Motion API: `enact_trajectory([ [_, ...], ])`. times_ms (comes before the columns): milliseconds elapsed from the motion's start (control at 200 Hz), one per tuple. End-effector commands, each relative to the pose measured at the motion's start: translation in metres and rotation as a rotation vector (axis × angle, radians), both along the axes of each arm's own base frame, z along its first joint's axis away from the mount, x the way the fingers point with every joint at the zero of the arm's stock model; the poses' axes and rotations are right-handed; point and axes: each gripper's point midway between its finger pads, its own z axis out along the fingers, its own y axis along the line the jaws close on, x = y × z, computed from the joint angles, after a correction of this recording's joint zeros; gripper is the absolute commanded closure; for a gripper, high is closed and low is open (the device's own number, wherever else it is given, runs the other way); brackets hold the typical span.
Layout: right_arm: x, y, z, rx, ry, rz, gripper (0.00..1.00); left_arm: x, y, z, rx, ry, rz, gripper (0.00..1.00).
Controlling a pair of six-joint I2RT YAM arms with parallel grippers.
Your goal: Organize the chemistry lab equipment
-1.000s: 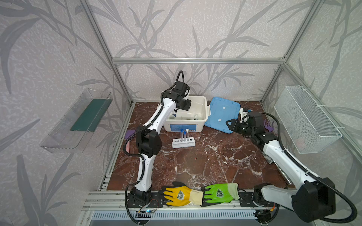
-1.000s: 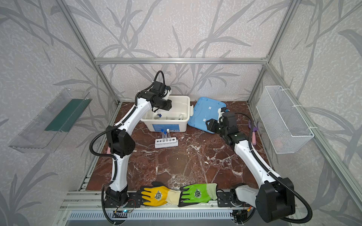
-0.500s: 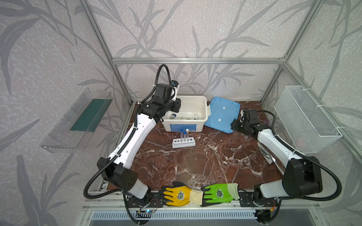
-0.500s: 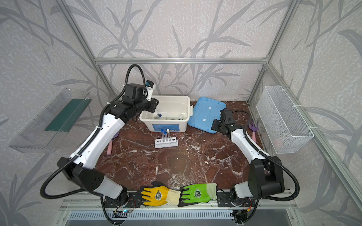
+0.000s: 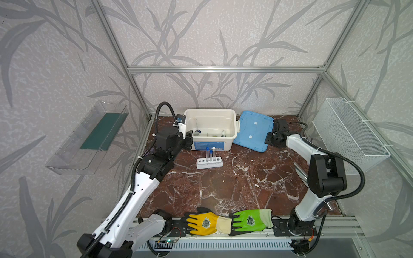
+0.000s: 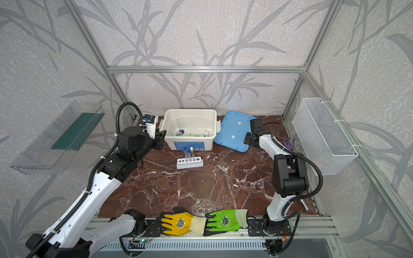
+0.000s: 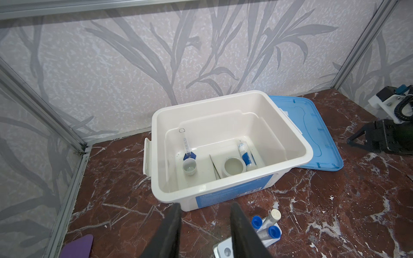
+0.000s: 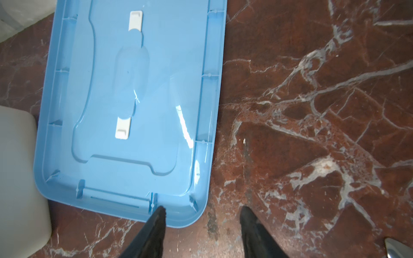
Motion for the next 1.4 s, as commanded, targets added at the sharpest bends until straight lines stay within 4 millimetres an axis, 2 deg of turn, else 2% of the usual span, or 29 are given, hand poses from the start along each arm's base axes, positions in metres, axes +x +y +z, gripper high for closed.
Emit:
enact_trajectory([
  [0,0.013,-0.008,-0.006,-0.033,0.008,-0.016,0.49,-0.006,0.008,0.015,-0.068,-0.057,0.034,0.6],
  [105,0.024,-0.014,-0.018,-0.036,0.016,-0.031,0.5,-0.016,0.005,0.007,-0.102,-0.027,0.011,0.59],
  [390,0.043,-0.017,-0.038,-0.055,0.081,-0.02,0.54,-0.03,0.021,-0.012,-0.102,-0.01,0.075,0.58],
  [710,0.046,-0.02,-0.057,-0.043,0.116,-0.041,0.6,-0.026,0.021,-0.02,-0.072,0.019,0.07,0.58],
  [895,0.045,-0.024,-0.06,-0.023,0.126,-0.059,0.63,-0.02,0.015,-0.026,-0.064,0.054,0.048,0.57],
  [1165,0.045,-0.026,-0.076,-0.007,0.225,-0.044,0.68,-0.016,0.018,-0.029,-0.057,0.066,0.053,0.57],
  [1395,0.047,-0.024,-0.079,0.014,0.247,-0.062,0.74,-0.01,0.019,-0.033,-0.063,0.077,0.054,0.57],
])
